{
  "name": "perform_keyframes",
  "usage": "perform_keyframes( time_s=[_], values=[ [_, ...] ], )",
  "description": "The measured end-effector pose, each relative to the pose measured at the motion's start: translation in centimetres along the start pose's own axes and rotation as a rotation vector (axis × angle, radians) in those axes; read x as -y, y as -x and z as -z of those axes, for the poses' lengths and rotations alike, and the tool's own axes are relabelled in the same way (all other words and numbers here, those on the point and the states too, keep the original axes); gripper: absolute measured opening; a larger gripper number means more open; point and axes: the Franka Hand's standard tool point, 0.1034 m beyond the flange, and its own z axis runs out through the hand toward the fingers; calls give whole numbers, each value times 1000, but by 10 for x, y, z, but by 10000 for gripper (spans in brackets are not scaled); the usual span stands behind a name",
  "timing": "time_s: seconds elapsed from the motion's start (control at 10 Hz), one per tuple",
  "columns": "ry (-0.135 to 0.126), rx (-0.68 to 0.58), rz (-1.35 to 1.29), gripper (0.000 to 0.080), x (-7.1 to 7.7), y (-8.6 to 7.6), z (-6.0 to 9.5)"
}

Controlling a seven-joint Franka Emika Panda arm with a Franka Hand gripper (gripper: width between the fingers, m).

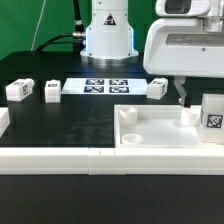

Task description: Assemble one leg

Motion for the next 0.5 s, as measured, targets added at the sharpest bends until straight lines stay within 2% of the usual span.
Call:
perform_keyframes(
  time_s=[0.1,0.2,0.3,0.5],
  values=[
    [0,0,-1,487,0,0,0],
    [0,0,-1,487,0,0,0],
    [0,0,-1,307,0,0,0],
    [-1,0,-36,291,0,0,0]
  ],
)
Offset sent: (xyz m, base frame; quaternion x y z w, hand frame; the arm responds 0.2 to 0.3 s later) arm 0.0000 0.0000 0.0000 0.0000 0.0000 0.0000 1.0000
